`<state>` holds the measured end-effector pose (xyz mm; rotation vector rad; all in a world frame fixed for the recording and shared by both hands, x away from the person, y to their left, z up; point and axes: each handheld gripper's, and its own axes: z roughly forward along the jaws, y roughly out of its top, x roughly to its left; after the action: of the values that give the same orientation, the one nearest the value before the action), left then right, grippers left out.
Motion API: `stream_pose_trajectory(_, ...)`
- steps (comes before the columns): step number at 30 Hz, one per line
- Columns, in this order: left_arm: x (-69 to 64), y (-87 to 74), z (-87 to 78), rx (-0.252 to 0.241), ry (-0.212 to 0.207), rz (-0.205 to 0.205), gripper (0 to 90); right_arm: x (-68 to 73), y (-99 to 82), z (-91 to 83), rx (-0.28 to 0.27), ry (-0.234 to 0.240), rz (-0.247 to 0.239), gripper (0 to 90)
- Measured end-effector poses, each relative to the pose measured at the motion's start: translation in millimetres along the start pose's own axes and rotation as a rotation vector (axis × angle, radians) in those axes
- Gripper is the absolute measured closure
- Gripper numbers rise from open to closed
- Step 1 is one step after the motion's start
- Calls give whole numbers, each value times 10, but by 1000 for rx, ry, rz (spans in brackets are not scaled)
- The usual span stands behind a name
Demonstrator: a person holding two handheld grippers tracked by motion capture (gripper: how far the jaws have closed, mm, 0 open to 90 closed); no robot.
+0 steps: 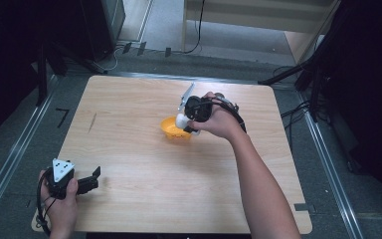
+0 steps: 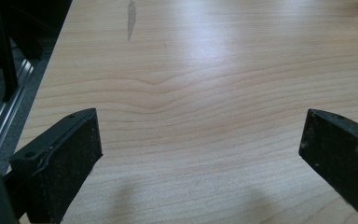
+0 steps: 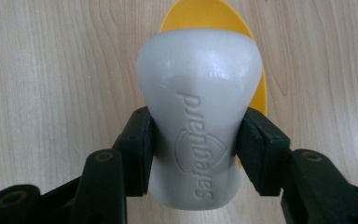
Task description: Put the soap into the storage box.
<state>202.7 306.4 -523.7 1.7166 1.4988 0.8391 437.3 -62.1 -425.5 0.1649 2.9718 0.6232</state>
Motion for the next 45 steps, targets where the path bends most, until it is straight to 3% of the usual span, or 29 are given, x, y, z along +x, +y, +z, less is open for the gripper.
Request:
stream_pose_trajectory(7, -5, -4, -6, -2, 0, 5, 0, -47, 112, 11, 33, 1, -30, 514)
stream_pose_trajectory(18, -3, -5, -5, -5, -2, 3, 0, -128, 301, 200, 88, -3, -86, 514)
stream_pose_trajectory(27, -2, -5, -4, -5, -3, 3, 0, -148, 322, 300, 131, 1, -92, 513)
stream_pose_trajectory(36, -3, -3, 1, -1, -3, 3, 0, -189, 284, 363, 145, 24, -48, 490)
stream_pose_trajectory(39, 1, -3, -1, 0, -3, 0, 0, -210, 273, 311, 96, 15, -7, 453)
stream_pose_trajectory(45, 4, 0, 2, 4, -4, -2, 0, -215, 221, 238, 69, 14, 19, 456)
